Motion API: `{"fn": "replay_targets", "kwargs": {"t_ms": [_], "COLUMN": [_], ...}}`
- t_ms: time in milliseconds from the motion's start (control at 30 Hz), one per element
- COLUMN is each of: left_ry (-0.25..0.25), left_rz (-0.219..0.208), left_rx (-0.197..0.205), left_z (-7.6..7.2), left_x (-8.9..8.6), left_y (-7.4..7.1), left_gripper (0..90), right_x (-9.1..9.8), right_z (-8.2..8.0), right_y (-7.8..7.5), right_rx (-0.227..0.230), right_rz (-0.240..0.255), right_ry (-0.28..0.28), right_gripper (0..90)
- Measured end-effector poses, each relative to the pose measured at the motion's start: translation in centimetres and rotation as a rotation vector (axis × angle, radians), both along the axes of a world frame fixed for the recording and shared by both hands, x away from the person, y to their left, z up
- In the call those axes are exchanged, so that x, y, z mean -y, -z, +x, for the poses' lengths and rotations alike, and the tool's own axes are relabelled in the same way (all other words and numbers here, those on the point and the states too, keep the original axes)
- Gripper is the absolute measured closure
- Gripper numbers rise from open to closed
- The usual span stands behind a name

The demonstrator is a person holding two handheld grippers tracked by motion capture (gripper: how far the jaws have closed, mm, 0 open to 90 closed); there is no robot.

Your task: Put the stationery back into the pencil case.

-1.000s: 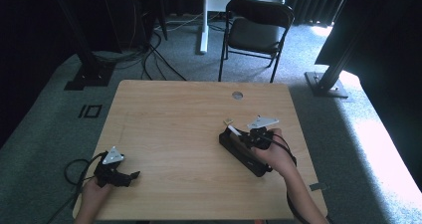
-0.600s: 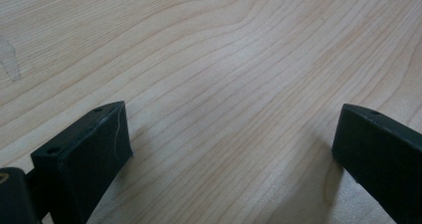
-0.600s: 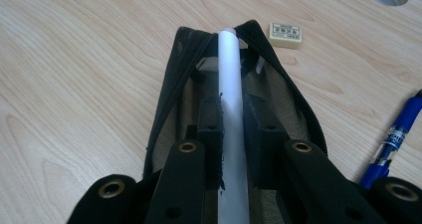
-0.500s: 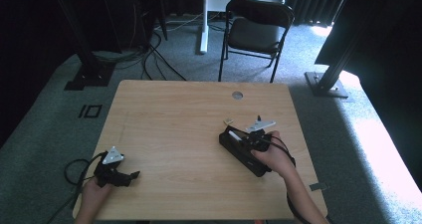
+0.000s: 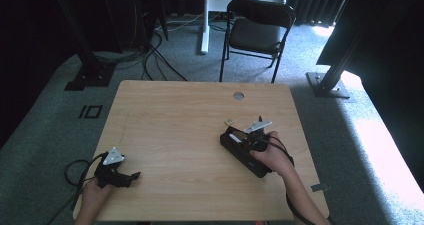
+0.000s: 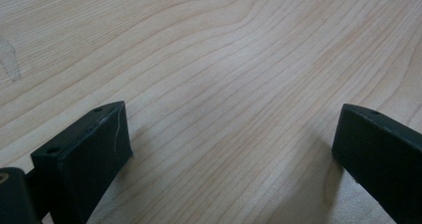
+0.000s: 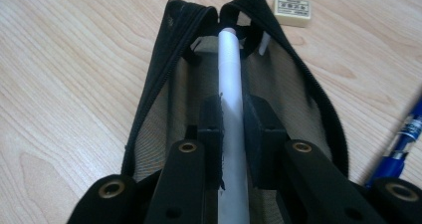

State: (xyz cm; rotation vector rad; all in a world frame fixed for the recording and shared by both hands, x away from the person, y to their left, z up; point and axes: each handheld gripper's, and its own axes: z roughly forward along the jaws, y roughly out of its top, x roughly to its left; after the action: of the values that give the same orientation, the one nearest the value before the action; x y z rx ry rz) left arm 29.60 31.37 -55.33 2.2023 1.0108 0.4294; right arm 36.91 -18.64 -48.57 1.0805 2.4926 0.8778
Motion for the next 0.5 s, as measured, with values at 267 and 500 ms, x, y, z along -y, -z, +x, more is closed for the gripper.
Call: {"fn": "replay_targets", "kwargs": {"t_ms": [267, 500], "left_ry": [0.000, 0.000], "left_rz": [0.000, 0.000], "left_rx": [0.000, 0.000], "left_z": [0.00, 0.00], "left_x": [0.00, 0.00], "left_y": [0.00, 0.00], "left_gripper": [2.2, 2.2], "right_x": [-0.69, -0.78], "right_z": [0.46, 0.77], "right_y": [0.50, 0.62], "right_rx": [-0.029, -0.048], "right_rz": [-0.017, -0.017], "right_ry": [-0.008, -0.002], "right_gripper": [78.6, 78.1]}}
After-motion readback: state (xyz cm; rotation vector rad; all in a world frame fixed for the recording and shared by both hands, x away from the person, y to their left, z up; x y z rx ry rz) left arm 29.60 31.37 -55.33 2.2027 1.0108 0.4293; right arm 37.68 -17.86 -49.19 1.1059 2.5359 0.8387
